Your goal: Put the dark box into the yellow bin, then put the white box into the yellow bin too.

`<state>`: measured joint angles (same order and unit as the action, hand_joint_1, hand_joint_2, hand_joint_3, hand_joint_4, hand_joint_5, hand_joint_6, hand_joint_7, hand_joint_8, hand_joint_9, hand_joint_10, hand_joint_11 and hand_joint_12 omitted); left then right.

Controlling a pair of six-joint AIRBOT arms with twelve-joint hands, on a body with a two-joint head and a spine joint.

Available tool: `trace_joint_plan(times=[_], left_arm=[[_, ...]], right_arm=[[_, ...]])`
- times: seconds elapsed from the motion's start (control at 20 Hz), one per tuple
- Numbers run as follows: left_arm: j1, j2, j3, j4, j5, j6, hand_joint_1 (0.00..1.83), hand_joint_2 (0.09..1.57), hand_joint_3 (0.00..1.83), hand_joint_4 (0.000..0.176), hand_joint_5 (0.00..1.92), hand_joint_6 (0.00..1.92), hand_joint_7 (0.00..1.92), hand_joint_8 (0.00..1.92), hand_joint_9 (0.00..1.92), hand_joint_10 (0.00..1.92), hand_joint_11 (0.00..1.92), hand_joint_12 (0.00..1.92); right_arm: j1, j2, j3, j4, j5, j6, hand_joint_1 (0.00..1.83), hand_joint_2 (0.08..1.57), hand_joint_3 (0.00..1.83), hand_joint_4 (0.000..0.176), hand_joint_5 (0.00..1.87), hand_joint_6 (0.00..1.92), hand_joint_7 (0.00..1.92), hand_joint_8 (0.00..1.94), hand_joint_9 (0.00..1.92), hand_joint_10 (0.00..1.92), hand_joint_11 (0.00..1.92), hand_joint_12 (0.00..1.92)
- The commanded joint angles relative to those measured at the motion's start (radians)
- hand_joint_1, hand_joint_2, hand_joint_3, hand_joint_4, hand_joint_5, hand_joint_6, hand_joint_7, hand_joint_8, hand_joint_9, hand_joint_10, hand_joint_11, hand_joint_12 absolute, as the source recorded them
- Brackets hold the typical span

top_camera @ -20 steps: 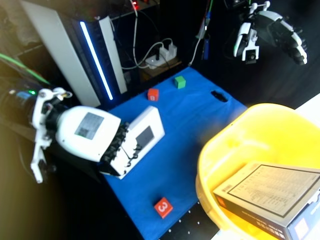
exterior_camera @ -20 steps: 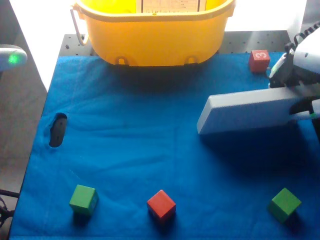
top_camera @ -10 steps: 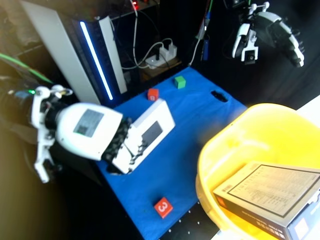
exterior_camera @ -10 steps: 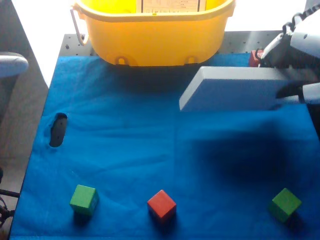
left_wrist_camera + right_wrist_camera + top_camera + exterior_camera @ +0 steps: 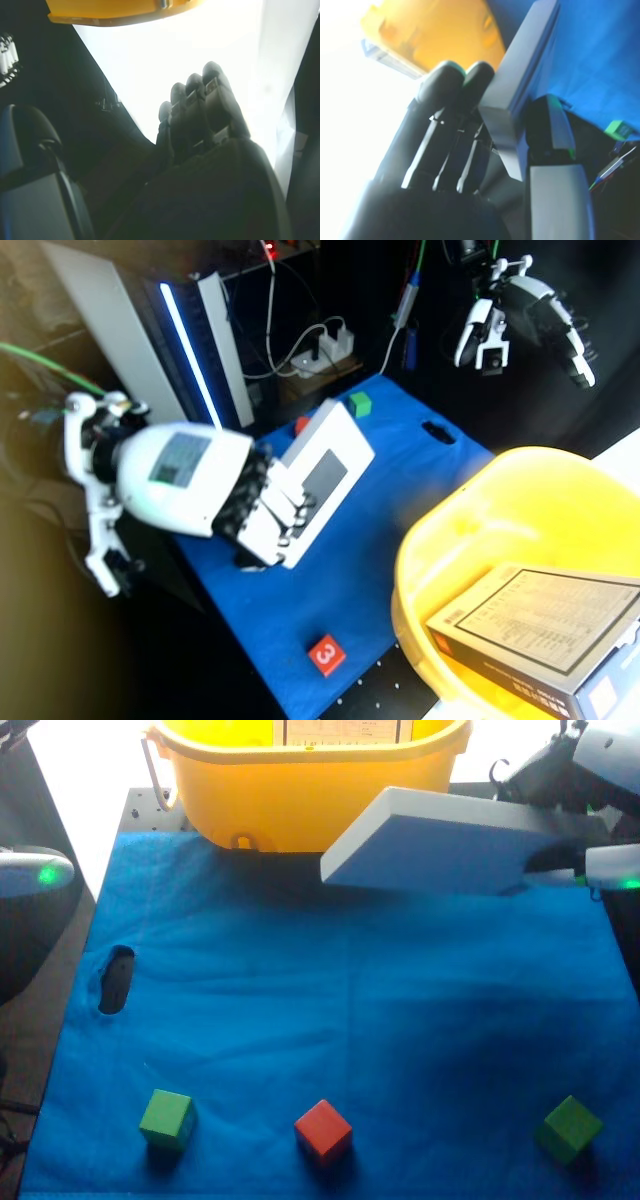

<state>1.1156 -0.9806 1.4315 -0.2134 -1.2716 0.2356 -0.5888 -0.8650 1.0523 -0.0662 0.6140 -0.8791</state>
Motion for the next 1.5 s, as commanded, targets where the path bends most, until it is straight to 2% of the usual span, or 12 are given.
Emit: trace_joint_plan(times=[0.0,0.2,0.25,0.5,0.7,0.8,0.9,1.1,1.2,1.3,1.35,1.45], left_arm=[[-0.004,-0.003,0.005,-0.037,-0.115,-0.008,1.09,0.8,0.0,0.08,0.18,0.0,0.25,0.0,0.2,0.0,0.17,0.02],[0.002,-0.002,0.001,-0.042,-0.132,-0.008,1.08,0.78,0.0,0.088,0.19,0.01,0.27,0.01,0.23,0.01,0.17,0.02],[0.002,-0.001,0.001,-0.042,-0.134,-0.008,1.1,0.77,0.0,0.077,0.19,0.0,0.28,0.01,0.25,0.02,0.17,0.02],[0.002,-0.002,-0.003,-0.042,-0.152,-0.008,1.04,0.79,0.0,0.079,0.21,0.0,0.26,0.0,0.24,0.01,0.19,0.03],[0.002,0.0,-0.009,-0.041,-0.168,0.0,1.03,0.78,0.0,0.098,0.22,0.01,0.28,0.01,0.24,0.0,0.17,0.02],[0.003,0.004,-0.016,-0.042,-0.184,0.004,0.99,0.78,0.0,0.121,0.21,0.0,0.25,0.0,0.23,0.0,0.15,0.01],[0.004,0.006,-0.024,-0.041,-0.197,0.014,1.04,0.8,0.01,0.09,0.21,0.0,0.24,0.0,0.18,0.0,0.14,0.0],[0.012,0.014,-0.04,-0.042,-0.225,0.025,0.98,0.78,0.0,0.112,0.21,0.0,0.2,0.0,0.17,0.0,0.14,0.01],[0.014,0.02,-0.052,-0.042,-0.24,0.036,0.97,0.8,0.01,0.071,0.14,0.0,0.17,0.0,0.16,0.0,0.15,0.01],[0.018,0.023,-0.062,-0.042,-0.255,0.039,1.0,0.82,0.01,0.053,0.15,0.01,0.13,0.0,0.12,0.0,0.14,0.01],[0.023,0.023,-0.07,-0.042,-0.267,0.039,0.95,0.82,0.01,0.071,0.21,0.02,0.15,0.01,0.14,0.01,0.17,0.03],[0.038,0.024,-0.08,-0.043,-0.293,0.039,0.93,0.82,0.01,0.069,0.22,0.02,0.15,0.01,0.15,0.01,0.18,0.03]], right_arm=[[0.021,-0.003,0.005,0.015,0.142,0.003,1.29,1.06,0.0,0.0,1.05,0.62,1.17,0.9,1.21,0.87,1.0,1.38],[0.061,-0.022,0.018,0.015,0.164,0.003,1.28,1.07,0.0,0.0,1.07,0.58,1.15,0.94,1.13,0.89,0.9,1.43],[0.074,-0.026,0.021,0.015,0.168,0.003,1.28,1.06,0.0,0.0,1.07,0.58,1.16,0.93,1.12,0.89,0.9,1.42],[0.141,-0.051,0.047,0.014,0.168,0.002,1.28,1.08,0.0,0.0,1.0,0.74,1.13,0.94,1.16,0.68,0.94,1.26],[0.176,-0.052,0.062,0.012,0.168,-0.001,1.28,1.07,0.0,0.0,1.01,0.74,1.16,0.87,1.21,0.6,0.99,1.14],[0.2,-0.052,0.068,0.012,0.168,-0.017,1.27,1.08,0.0,0.0,0.98,0.82,1.15,0.87,1.21,0.55,0.96,1.14],[0.222,-0.052,0.07,0.012,0.168,-0.021,1.27,1.08,0.0,0.0,1.0,0.78,1.14,0.91,1.2,0.59,0.94,1.24],[0.265,-0.052,0.078,0.012,0.168,-0.048,1.26,1.08,0.0,0.0,1.03,0.79,1.12,0.89,1.18,0.52,0.94,1.14],[0.276,-0.052,0.086,0.011,0.168,-0.054,1.26,1.07,0.0,0.0,1.03,0.76,1.15,0.85,1.2,0.44,0.94,1.08],[0.286,-0.056,0.099,0.011,0.168,-0.055,1.26,1.08,0.0,0.0,1.01,0.82,1.14,0.85,1.24,0.37,0.95,1.08],[0.297,-0.056,0.103,0.011,0.168,-0.073,1.25,1.08,0.0,0.0,1.0,0.84,1.12,0.88,1.25,0.38,0.95,1.15],[0.32,-0.056,0.106,0.011,0.167,-0.096,1.26,1.07,0.0,0.0,1.01,0.79,1.14,0.87,1.26,0.41,0.95,1.24]])
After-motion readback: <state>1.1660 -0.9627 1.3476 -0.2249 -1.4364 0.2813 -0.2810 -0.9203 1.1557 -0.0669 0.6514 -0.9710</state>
